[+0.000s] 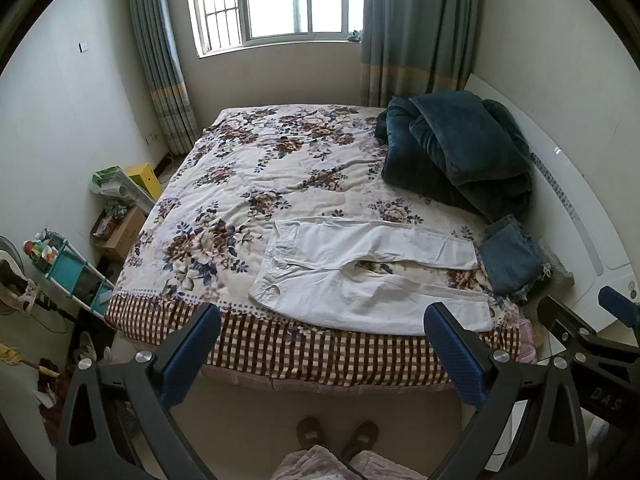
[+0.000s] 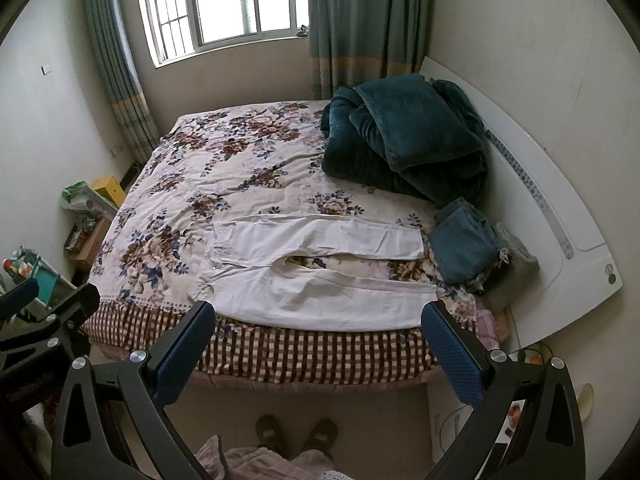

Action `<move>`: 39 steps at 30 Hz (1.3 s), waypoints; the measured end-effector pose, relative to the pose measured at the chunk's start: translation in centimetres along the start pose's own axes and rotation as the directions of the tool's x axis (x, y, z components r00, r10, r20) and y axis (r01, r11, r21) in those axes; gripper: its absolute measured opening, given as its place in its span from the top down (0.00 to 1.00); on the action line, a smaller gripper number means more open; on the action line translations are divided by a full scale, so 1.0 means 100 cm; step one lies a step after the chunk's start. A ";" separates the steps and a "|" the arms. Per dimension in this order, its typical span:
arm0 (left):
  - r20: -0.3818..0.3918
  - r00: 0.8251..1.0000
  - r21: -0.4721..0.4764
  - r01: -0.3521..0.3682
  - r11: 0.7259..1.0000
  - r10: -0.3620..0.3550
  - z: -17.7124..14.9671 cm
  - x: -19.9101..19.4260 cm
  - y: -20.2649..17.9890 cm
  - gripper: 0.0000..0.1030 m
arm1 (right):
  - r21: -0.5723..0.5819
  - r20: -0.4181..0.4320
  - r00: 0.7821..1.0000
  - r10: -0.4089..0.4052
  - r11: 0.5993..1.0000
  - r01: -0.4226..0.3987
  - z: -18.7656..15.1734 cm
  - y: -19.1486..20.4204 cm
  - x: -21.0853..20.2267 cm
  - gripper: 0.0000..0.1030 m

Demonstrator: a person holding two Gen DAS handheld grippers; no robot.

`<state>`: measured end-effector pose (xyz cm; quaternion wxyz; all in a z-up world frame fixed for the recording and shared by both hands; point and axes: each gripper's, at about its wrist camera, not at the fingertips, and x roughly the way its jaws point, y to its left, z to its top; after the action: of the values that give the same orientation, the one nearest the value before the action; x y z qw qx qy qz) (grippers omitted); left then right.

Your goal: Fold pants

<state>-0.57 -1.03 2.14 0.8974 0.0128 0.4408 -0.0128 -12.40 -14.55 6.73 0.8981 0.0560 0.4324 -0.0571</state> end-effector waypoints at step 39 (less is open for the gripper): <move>0.002 1.000 -0.001 0.014 1.000 -0.014 0.017 0.006 -0.004 0.00 | 0.024 0.017 1.000 0.013 1.000 -0.014 0.000 -0.005 0.001 0.00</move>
<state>1.12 -1.48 2.75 0.8978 0.0093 0.4398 -0.0189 -12.40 -15.06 6.60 0.9013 0.0695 0.4239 -0.0567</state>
